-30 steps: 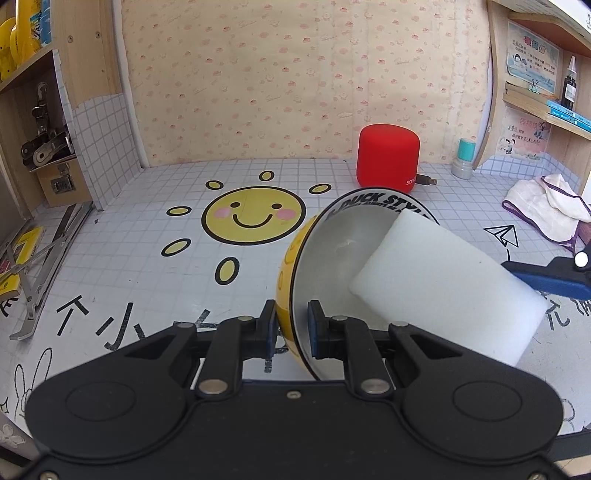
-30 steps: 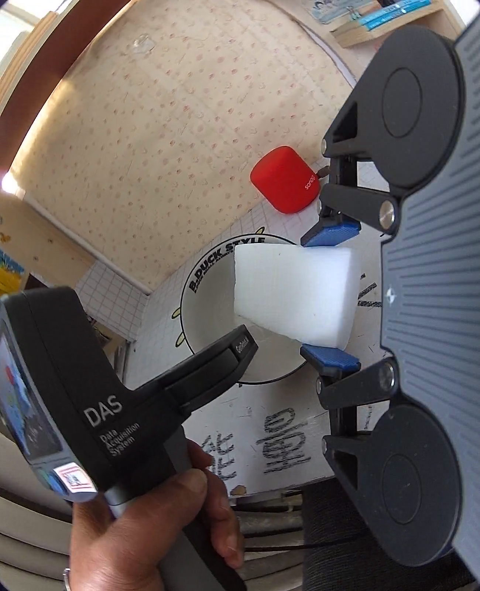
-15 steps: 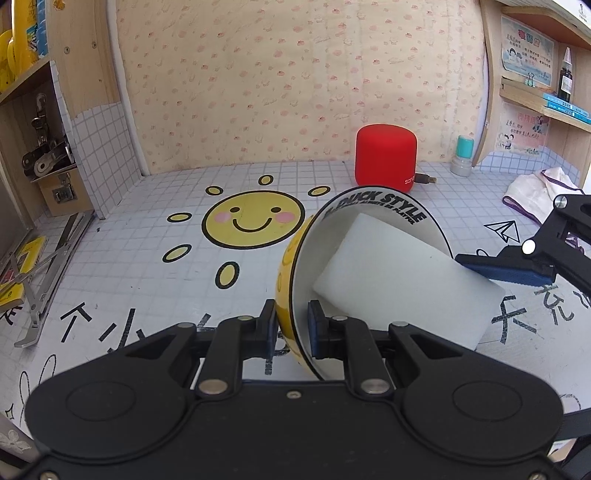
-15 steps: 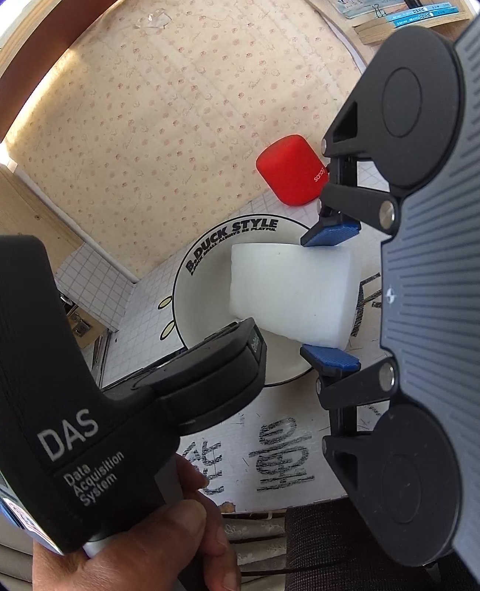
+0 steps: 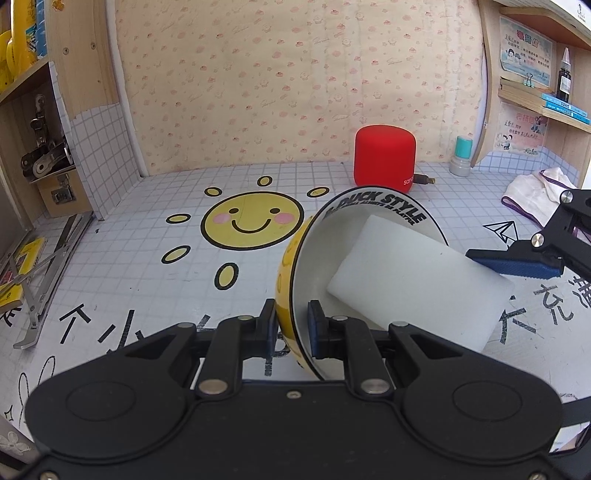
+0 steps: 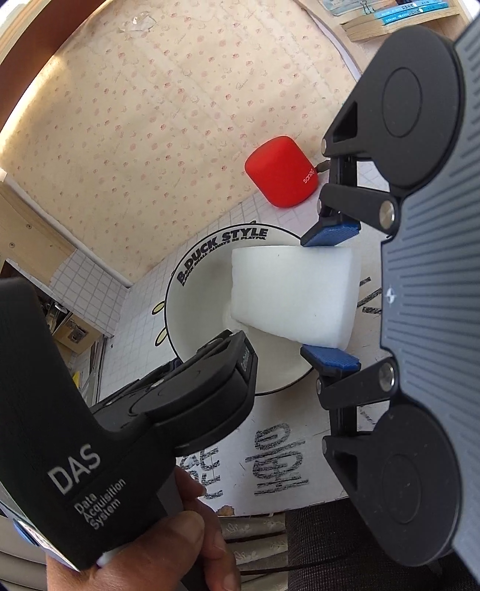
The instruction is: Clean bowl
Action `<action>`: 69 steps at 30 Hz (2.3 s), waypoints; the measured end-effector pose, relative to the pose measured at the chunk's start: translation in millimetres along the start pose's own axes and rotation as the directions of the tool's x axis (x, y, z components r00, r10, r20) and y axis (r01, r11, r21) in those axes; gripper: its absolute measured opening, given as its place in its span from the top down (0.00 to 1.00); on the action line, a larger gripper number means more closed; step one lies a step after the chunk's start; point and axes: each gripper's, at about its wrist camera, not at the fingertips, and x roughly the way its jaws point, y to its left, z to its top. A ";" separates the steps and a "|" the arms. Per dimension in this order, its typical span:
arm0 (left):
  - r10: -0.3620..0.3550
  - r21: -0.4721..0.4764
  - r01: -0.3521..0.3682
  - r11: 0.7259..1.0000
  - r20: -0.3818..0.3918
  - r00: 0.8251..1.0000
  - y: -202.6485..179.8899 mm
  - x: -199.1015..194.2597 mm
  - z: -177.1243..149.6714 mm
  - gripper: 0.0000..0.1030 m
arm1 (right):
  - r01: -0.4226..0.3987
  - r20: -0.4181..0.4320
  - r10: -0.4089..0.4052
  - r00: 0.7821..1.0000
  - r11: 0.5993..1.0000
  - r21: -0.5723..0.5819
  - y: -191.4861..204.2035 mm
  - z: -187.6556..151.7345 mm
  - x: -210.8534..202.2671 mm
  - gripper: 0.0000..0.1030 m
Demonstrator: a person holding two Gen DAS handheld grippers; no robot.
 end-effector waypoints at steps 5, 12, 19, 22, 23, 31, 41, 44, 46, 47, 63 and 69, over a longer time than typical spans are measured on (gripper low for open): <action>0.000 -0.013 0.000 1.000 -0.004 1.000 -6.5 1.1 2.0 0.82 | -0.041 0.010 0.041 0.999 0.998 0.038 -4.6 4.2 7.5 0.43; -0.009 -0.013 0.009 1.000 0.000 1.000 -9.1 1.8 2.3 0.82 | -0.115 0.013 0.115 0.993 0.980 0.160 -21.8 -1.2 13.4 0.43; -0.012 -0.020 0.012 1.000 -0.005 1.000 -5.6 3.0 3.2 0.82 | -0.154 0.015 0.154 0.988 0.969 0.194 -26.4 -1.4 13.1 0.43; -0.009 -0.013 0.009 1.000 -0.004 1.000 -4.8 2.5 3.0 0.82 | -0.063 -0.027 0.064 0.998 0.997 0.052 -10.9 3.0 9.3 0.43; -0.009 -0.013 0.009 1.000 -0.003 1.000 -4.5 2.5 2.9 0.82 | -0.035 -0.040 0.035 0.999 0.999 0.008 -5.4 4.3 7.9 0.43; -0.012 -0.023 0.012 1.000 -0.008 1.000 -1.6 2.4 2.0 0.82 | -0.118 0.013 0.117 0.993 0.984 0.131 -20.1 -3.0 4.5 0.37; -0.014 -0.012 0.014 1.000 -0.006 1.000 5.2 4.7 4.2 0.82 | -0.232 0.141 0.184 0.973 0.804 0.548 -63.6 -43.8 -6.1 0.28; -0.014 -0.012 0.014 1.000 -0.006 1.000 5.0 4.9 4.0 0.82 | -0.272 0.185 0.200 0.962 0.715 0.644 -70.3 -54.3 -7.5 0.28; -0.013 -0.012 0.013 1.000 -0.006 1.000 5.0 5.0 3.9 0.82 | -0.293 0.204 0.211 0.956 0.653 0.698 -73.2 -58.8 -6.1 0.28; -0.010 -0.015 0.010 1.000 -0.006 1.000 3.5 4.8 3.9 0.83 | -0.300 0.214 0.212 0.954 0.615 0.729 -74.9 -61.8 -5.6 0.28; -0.008 -0.010 0.008 1.000 -0.002 1.000 -0.9 4.1 2.5 0.82 | -0.366 0.318 0.236 0.918 0.196 0.910 -74.6 -99.4 8.7 0.30; -0.008 -0.008 0.008 1.000 -0.002 1.000 -1.0 3.4 1.7 0.82 | -0.382 0.344 0.204 0.917 0.192 0.904 -67.1 -103.4 13.2 0.30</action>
